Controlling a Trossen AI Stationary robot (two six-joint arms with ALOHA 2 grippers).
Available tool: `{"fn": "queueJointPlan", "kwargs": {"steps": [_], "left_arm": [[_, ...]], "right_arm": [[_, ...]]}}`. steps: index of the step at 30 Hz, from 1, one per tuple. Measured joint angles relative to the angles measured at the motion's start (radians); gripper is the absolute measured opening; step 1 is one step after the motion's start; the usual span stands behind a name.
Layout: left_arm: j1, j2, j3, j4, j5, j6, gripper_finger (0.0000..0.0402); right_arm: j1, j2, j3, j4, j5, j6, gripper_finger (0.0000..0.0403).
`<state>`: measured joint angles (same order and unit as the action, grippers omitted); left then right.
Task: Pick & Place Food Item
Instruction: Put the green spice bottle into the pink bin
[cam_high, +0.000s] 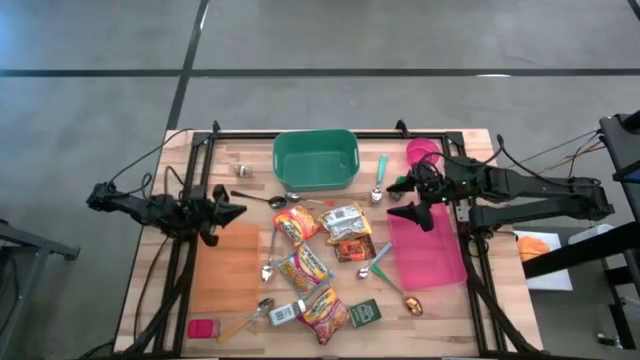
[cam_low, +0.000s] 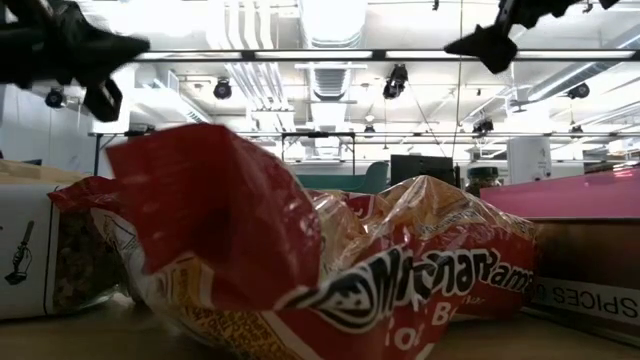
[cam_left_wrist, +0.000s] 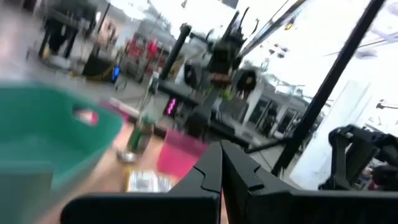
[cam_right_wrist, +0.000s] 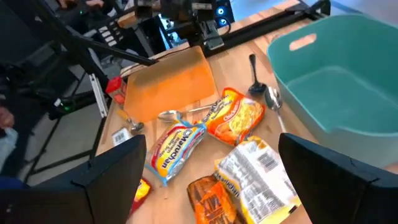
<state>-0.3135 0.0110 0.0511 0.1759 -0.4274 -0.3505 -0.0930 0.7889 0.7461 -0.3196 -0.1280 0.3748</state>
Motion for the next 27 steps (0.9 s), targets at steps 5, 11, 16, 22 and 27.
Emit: {"fn": "queueJointPlan", "kwargs": {"steps": [5, 11, 16, 22, 27], "left_arm": [[0.03, 0.041, 0.059, -0.019, 0.0, 0.06, 0.0], [0.1, 0.156, 0.14, -0.019, 0.009, 0.048, 0.0], [0.178, 0.297, 0.239, -0.02, 0.021, -0.036, 0.0], [0.269, 0.454, 0.355, -0.028, 0.183, -0.078, 0.0], [0.297, 0.529, 0.409, -0.072, 0.296, -0.05, 0.0]], "right_arm": [[-0.052, 0.008, 0.031, -0.009, -0.002, 0.032, 0.0361], [-0.177, 0.013, 0.035, -0.07, -0.01, 0.095, 0.0361], [-0.257, 0.039, 0.035, -0.067, -0.134, 0.06, 0.0361], [-0.268, 0.057, 0.034, -0.069, -0.139, 0.017, 0.0361], [-0.267, 0.057, 0.034, -0.067, -0.142, 0.017, 0.0361]]}}
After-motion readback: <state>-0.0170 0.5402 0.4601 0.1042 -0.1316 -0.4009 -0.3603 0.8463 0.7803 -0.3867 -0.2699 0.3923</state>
